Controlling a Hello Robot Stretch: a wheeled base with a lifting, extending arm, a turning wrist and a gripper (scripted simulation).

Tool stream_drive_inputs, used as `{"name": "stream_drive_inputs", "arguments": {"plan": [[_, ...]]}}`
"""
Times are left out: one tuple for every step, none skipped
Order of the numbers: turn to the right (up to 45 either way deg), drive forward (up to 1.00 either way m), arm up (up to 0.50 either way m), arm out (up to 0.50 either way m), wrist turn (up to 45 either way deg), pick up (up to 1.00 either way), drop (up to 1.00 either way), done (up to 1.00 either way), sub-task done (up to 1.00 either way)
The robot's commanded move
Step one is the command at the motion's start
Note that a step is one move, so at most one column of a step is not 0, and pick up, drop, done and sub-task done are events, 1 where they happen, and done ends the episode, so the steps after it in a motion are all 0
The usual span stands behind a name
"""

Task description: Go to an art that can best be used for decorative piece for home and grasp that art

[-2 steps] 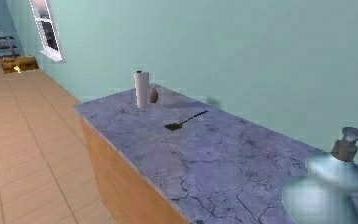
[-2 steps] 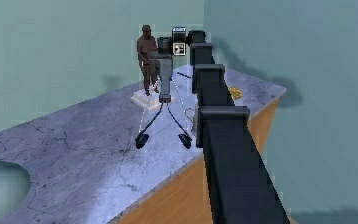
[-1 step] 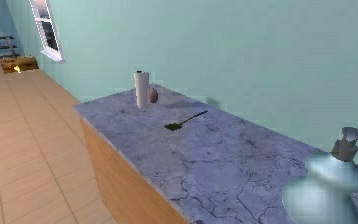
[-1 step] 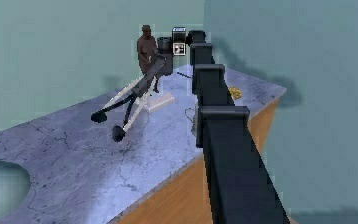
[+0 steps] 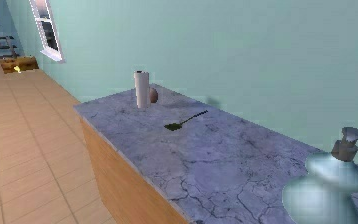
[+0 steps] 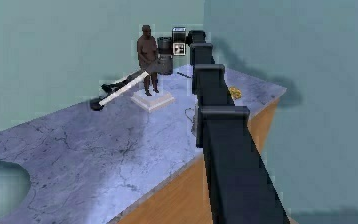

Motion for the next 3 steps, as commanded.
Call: {"name": "stream_drive_inputs", "arguments": {"plan": [[0.0,0.0,0.0,0.0,45.0,0.0,0.0,0.0,0.0],[0.0,0.0,0.0,0.0,15.0,0.0,0.0,0.0,0.0],[0.0,0.0,-0.16,0.0,0.0,0.0,0.0,0.0,0.0]]}}
